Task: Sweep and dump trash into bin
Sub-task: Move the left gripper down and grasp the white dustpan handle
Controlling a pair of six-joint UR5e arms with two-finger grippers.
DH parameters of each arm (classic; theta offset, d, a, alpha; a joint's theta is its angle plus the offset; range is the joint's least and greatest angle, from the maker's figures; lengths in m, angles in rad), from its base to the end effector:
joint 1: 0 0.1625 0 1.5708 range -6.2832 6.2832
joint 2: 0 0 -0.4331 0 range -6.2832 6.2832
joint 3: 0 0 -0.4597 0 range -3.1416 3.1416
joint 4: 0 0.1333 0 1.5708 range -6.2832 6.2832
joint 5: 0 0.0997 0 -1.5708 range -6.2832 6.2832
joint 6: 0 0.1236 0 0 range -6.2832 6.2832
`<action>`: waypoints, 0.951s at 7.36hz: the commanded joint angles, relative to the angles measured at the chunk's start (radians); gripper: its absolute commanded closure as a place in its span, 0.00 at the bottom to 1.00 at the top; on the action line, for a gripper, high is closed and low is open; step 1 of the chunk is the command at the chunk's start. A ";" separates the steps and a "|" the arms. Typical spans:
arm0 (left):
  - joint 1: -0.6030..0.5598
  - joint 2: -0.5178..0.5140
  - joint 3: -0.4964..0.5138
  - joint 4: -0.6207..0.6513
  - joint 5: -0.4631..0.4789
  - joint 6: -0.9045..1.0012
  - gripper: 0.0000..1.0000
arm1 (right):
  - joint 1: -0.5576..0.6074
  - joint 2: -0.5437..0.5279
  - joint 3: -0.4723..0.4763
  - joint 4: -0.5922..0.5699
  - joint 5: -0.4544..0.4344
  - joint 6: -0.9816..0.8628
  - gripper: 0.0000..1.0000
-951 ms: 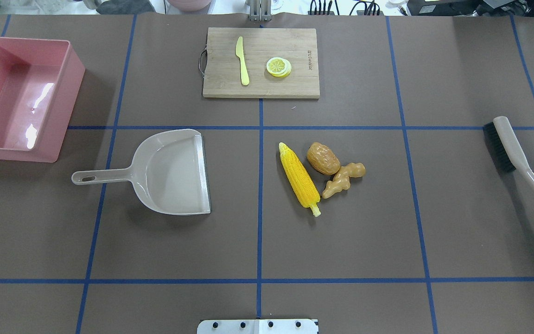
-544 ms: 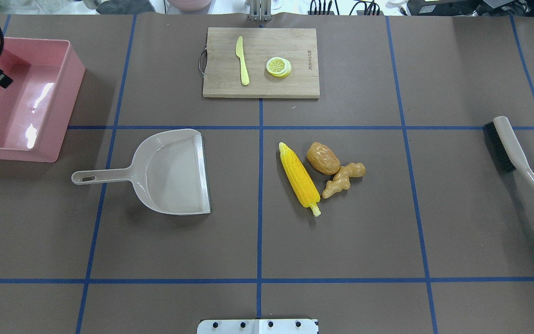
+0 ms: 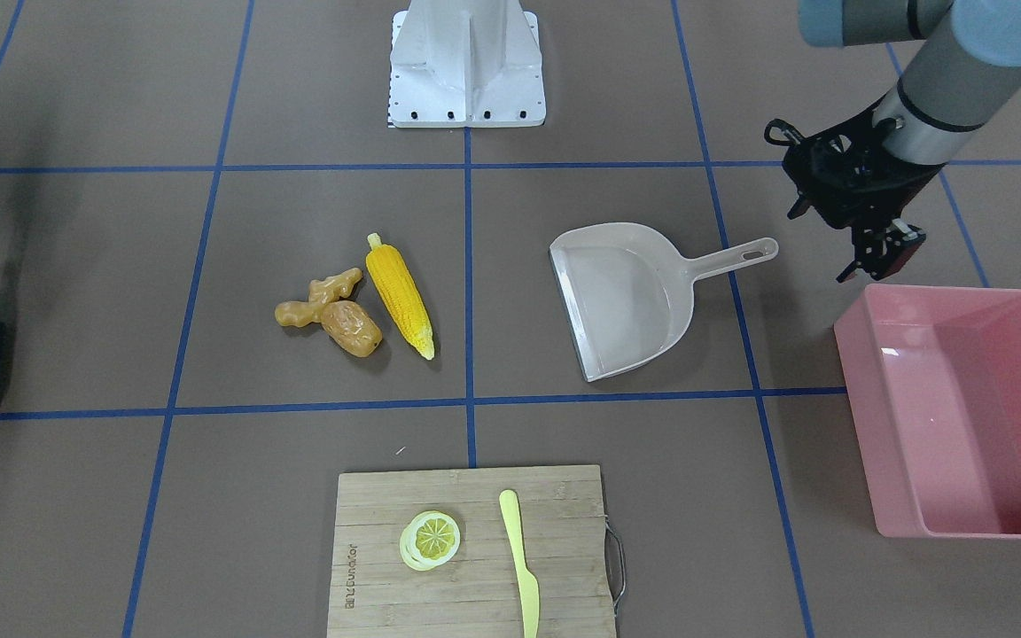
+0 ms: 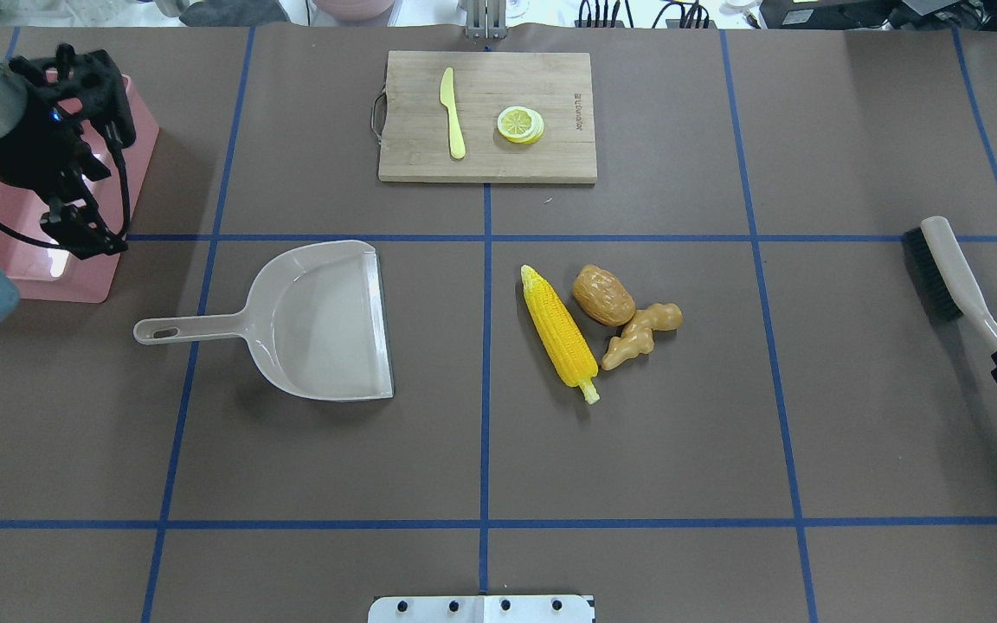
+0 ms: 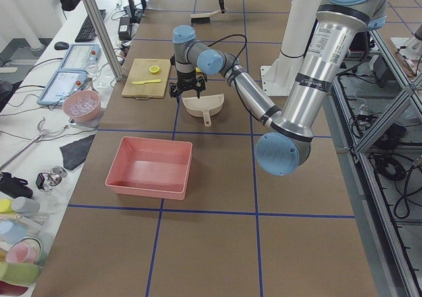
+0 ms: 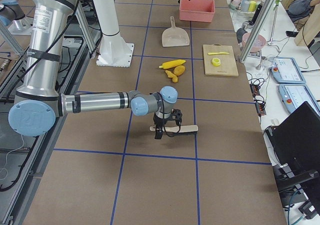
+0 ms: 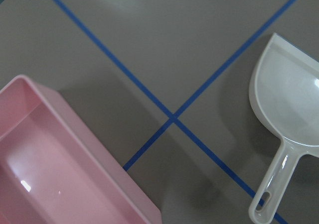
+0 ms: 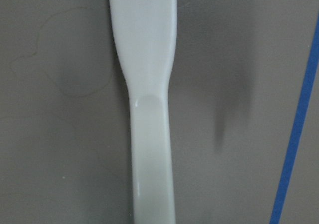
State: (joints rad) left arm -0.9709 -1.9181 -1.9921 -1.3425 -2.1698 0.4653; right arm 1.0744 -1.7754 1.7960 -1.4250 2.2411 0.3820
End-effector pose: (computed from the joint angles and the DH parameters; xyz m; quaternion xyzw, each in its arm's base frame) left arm 0.2952 -0.5443 0.2864 0.2353 0.3008 0.5354 0.7533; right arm -0.1818 -0.4542 0.6561 -0.0683 -0.3300 -0.0811 0.9380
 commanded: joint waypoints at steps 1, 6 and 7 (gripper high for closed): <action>0.107 0.002 0.006 -0.003 0.068 0.053 0.02 | -0.008 0.002 -0.015 0.017 0.002 0.002 0.05; 0.201 0.010 0.088 -0.099 0.081 0.073 0.02 | -0.027 0.053 -0.018 0.014 0.008 0.068 0.51; 0.208 0.030 0.085 -0.104 0.081 0.072 0.02 | -0.027 0.044 -0.018 0.017 0.008 0.063 0.50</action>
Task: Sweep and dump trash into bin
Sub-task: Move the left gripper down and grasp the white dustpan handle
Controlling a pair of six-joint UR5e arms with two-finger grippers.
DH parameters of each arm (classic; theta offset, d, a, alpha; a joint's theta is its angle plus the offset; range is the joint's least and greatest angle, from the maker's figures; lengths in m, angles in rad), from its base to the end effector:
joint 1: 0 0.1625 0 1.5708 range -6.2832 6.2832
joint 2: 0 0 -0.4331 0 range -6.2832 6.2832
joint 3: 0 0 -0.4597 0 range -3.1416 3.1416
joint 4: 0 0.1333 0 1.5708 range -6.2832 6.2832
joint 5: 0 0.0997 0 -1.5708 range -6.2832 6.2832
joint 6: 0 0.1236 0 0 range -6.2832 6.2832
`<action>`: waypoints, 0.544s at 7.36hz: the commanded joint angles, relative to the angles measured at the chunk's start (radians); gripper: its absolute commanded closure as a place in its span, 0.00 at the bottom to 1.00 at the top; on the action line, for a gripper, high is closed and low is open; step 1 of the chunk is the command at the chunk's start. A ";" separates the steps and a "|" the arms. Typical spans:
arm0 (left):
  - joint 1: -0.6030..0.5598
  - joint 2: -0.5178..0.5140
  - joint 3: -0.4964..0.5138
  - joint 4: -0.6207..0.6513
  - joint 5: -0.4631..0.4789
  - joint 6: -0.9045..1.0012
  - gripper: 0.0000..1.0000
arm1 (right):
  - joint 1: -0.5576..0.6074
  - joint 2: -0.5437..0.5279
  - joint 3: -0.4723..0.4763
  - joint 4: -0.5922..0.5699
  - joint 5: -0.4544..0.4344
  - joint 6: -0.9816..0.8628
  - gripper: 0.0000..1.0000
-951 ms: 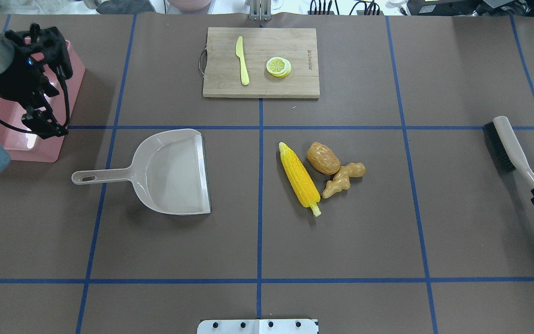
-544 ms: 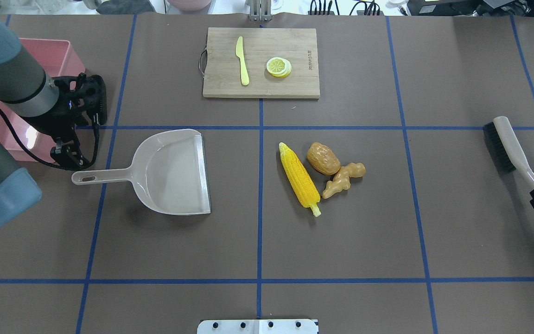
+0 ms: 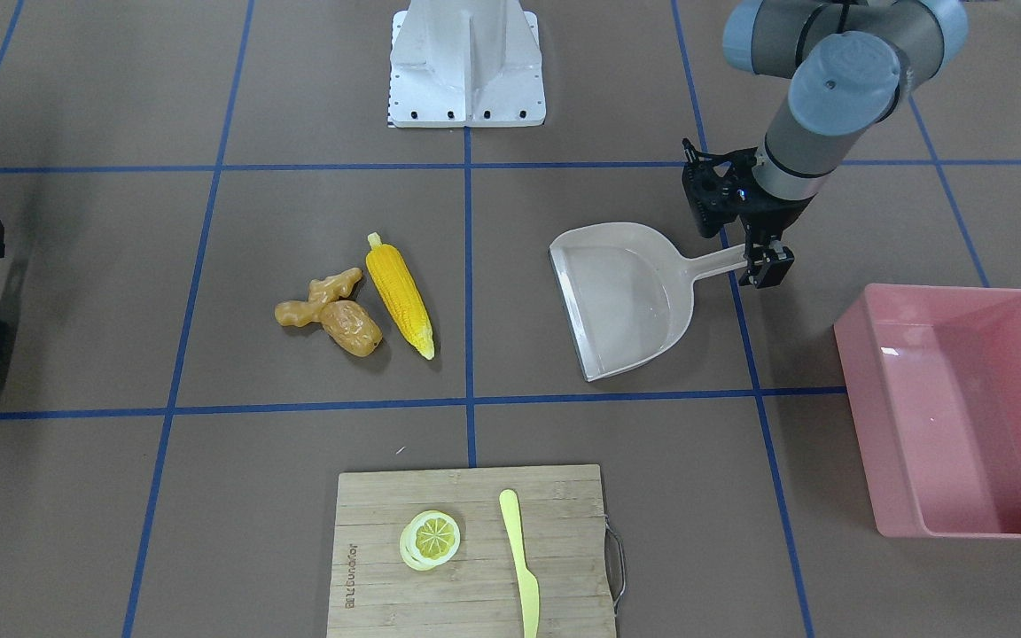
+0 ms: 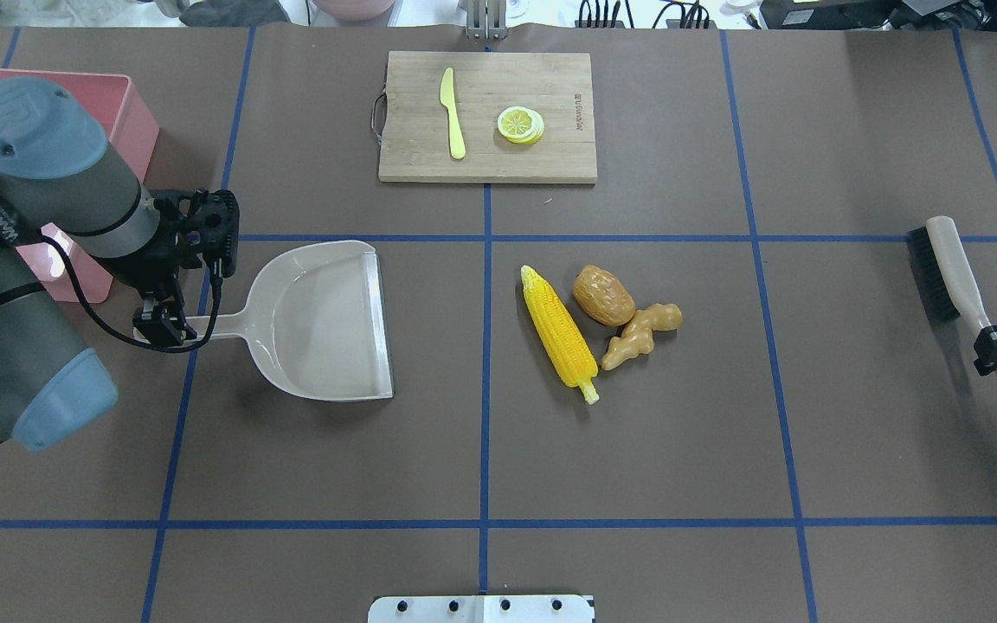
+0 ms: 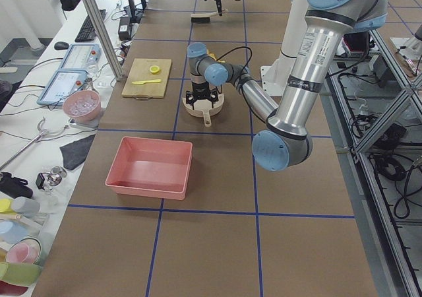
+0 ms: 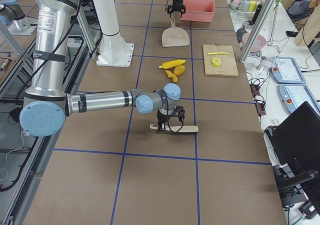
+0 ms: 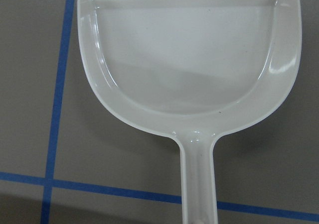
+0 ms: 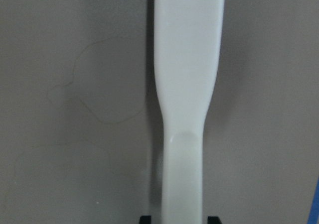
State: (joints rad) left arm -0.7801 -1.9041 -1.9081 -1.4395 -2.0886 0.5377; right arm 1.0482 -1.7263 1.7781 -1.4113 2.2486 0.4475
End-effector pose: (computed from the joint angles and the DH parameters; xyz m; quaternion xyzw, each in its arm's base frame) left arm 0.4060 -0.5032 0.3270 0.2243 0.2773 0.6281 0.6916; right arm -0.2061 -0.4695 0.6398 -0.0662 -0.3388 -0.0702 0.9359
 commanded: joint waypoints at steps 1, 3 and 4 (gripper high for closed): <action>0.019 0.025 -0.003 -0.018 -0.002 -0.002 0.02 | 0.001 -0.009 -0.002 0.002 0.000 -0.009 0.47; 0.022 0.052 -0.017 -0.035 -0.008 -0.027 0.02 | 0.001 -0.009 -0.002 0.003 0.000 -0.009 0.47; 0.024 0.097 -0.019 -0.100 -0.008 -0.106 0.02 | 0.001 -0.012 -0.003 0.003 0.000 -0.009 0.47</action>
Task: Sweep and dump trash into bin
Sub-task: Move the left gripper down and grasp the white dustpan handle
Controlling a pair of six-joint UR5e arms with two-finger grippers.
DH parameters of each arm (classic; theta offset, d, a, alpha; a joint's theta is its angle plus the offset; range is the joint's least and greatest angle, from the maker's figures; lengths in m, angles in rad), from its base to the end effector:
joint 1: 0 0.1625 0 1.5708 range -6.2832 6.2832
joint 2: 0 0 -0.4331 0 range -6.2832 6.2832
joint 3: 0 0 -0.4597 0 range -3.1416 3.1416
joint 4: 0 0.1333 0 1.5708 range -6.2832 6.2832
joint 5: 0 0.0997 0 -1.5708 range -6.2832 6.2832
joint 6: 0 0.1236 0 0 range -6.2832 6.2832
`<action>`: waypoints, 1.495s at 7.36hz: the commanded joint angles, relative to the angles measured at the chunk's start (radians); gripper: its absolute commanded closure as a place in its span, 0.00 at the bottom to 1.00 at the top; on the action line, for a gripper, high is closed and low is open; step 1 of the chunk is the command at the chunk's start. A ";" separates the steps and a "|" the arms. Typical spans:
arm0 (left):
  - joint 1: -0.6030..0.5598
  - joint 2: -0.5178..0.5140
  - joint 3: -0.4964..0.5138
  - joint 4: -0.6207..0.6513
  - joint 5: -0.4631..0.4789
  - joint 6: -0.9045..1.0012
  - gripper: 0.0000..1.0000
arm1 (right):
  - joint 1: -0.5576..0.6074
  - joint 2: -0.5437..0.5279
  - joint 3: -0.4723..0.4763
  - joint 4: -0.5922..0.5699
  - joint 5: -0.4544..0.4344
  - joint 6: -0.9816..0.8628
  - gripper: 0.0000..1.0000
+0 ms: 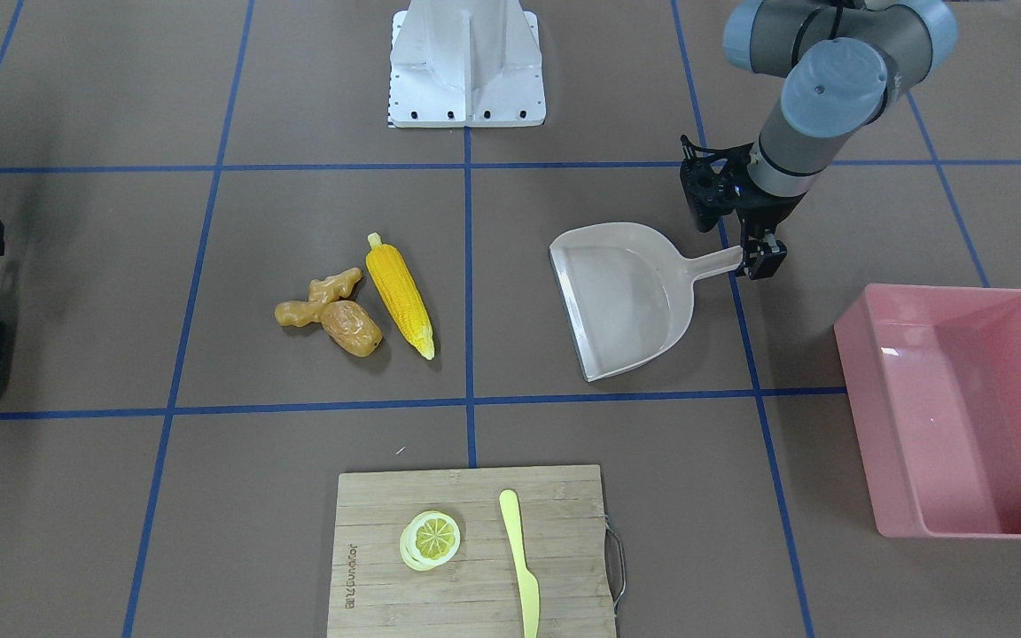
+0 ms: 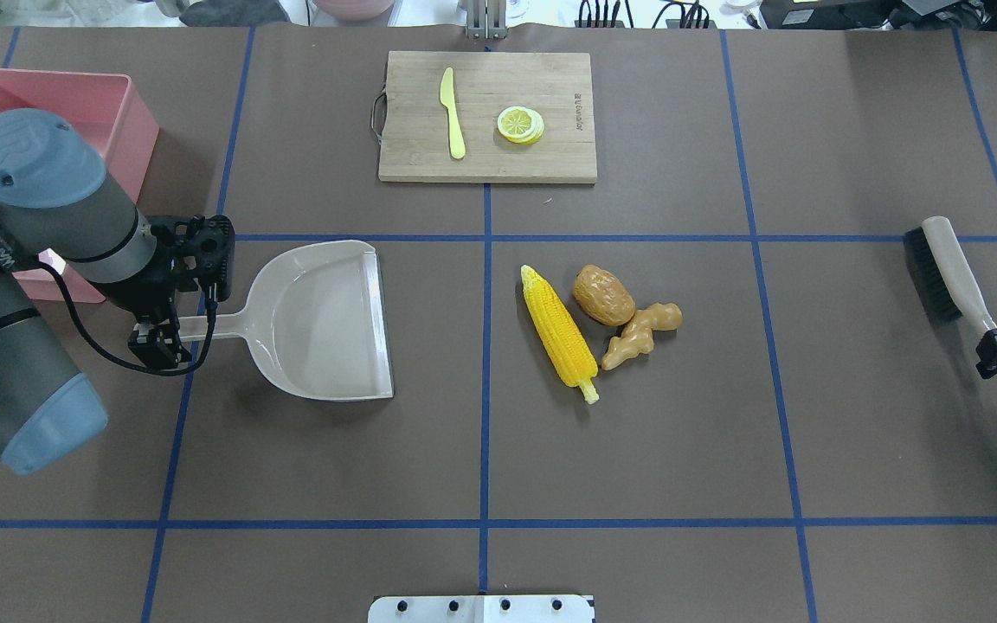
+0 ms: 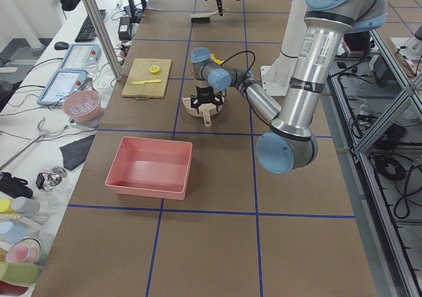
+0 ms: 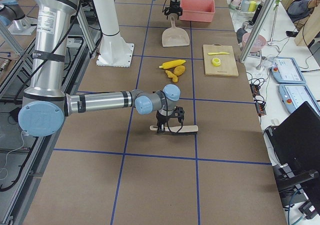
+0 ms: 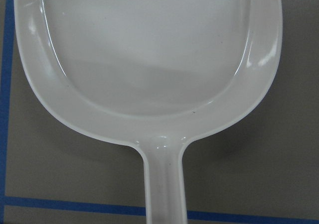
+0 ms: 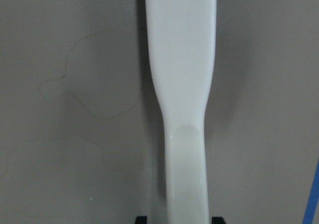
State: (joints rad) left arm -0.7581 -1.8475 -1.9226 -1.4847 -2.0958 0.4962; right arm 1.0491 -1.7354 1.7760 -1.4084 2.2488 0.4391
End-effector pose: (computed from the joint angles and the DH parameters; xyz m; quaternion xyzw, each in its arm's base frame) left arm 0.4090 -0.4855 0.3490 0.2161 0.2877 0.6215 0.6959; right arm -0.2035 -0.4660 0.6453 -0.0681 -0.3375 -0.0724 0.9360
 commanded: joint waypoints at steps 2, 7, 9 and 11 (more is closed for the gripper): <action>0.003 0.085 0.017 -0.144 0.008 -0.102 0.02 | 0.002 -0.004 -0.001 0.000 -0.002 0.000 0.47; 0.031 0.064 0.062 -0.151 0.010 -0.104 0.02 | 0.002 -0.013 0.005 0.002 -0.015 -0.002 0.90; 0.036 0.019 0.112 -0.151 0.010 -0.104 0.02 | 0.005 -0.013 0.031 -0.004 -0.008 -0.003 1.00; 0.036 0.002 0.132 -0.154 0.010 -0.100 0.03 | 0.020 0.003 0.062 -0.009 -0.003 -0.003 1.00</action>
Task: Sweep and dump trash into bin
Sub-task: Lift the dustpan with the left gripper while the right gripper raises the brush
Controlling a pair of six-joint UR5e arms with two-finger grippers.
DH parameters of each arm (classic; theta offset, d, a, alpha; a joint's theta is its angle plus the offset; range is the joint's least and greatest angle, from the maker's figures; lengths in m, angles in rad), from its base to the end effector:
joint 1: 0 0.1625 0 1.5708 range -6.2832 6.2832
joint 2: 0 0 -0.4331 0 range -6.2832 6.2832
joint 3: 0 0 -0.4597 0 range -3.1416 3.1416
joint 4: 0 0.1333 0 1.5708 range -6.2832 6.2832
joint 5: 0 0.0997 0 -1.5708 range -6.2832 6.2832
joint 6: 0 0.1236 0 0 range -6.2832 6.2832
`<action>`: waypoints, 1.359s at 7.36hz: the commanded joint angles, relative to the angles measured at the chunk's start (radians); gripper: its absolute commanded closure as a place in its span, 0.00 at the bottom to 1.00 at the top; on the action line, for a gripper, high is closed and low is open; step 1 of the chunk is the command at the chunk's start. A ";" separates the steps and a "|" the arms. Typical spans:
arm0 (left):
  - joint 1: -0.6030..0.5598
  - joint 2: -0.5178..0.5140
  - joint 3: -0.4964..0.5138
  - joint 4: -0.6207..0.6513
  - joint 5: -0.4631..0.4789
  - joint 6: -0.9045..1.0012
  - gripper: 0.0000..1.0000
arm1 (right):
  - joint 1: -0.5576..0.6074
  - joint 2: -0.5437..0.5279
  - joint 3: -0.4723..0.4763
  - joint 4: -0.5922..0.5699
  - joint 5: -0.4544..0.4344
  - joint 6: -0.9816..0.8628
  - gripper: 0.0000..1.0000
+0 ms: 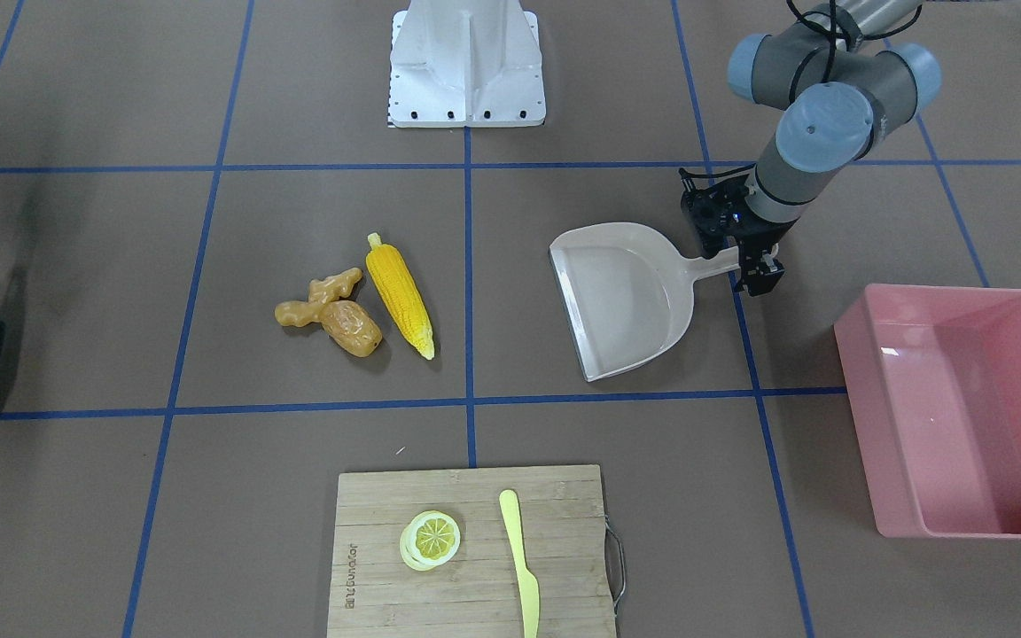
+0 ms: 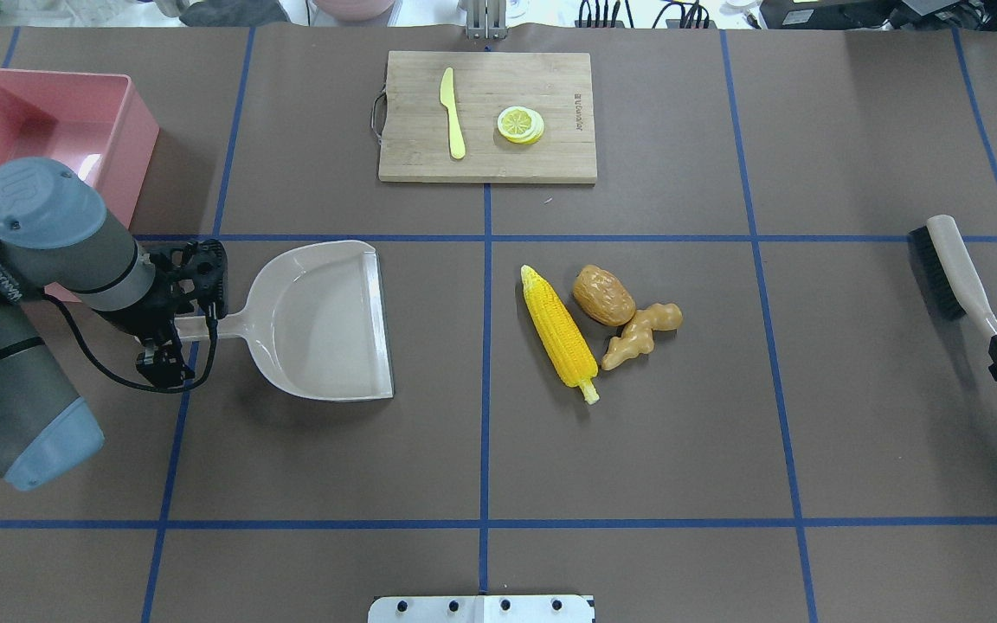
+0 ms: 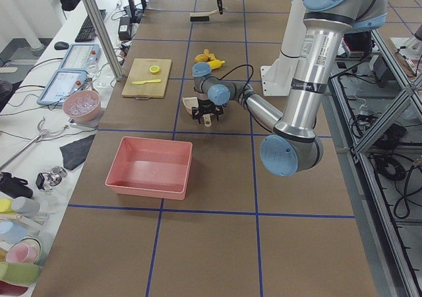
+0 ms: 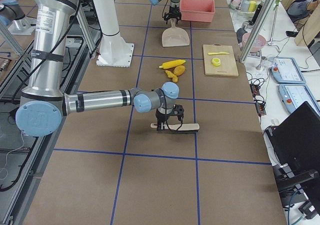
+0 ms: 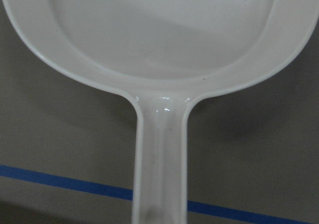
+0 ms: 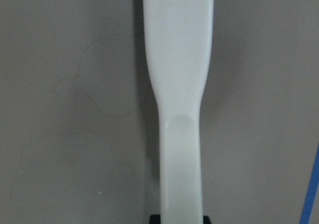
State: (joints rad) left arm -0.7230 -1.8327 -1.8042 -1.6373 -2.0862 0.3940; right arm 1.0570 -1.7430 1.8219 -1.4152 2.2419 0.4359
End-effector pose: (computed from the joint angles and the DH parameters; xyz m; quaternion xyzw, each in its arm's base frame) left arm 0.4457 -0.4898 0.4002 0.2061 0.2989 0.5980 0.7146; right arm -0.1983 -0.4662 0.6239 -0.0513 -0.3413 -0.0750 0.9355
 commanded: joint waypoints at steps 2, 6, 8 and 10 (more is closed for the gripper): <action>0.004 -0.014 0.035 -0.038 0.000 0.002 0.04 | 0.037 0.011 0.063 -0.002 0.005 0.006 1.00; 0.019 -0.026 0.051 -0.039 0.023 -0.001 0.65 | 0.064 0.032 0.092 -0.008 0.079 0.003 1.00; 0.019 -0.023 0.049 -0.033 0.023 0.000 1.00 | 0.074 0.046 0.080 -0.001 0.103 -0.002 1.00; 0.017 -0.025 0.042 -0.026 0.021 0.005 1.00 | 0.074 0.085 0.053 0.002 0.097 -0.002 1.00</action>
State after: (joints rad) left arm -0.7049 -1.8568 -1.7577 -1.6688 -2.0636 0.3957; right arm 1.1299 -1.6802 1.8946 -1.4164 2.3379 0.4351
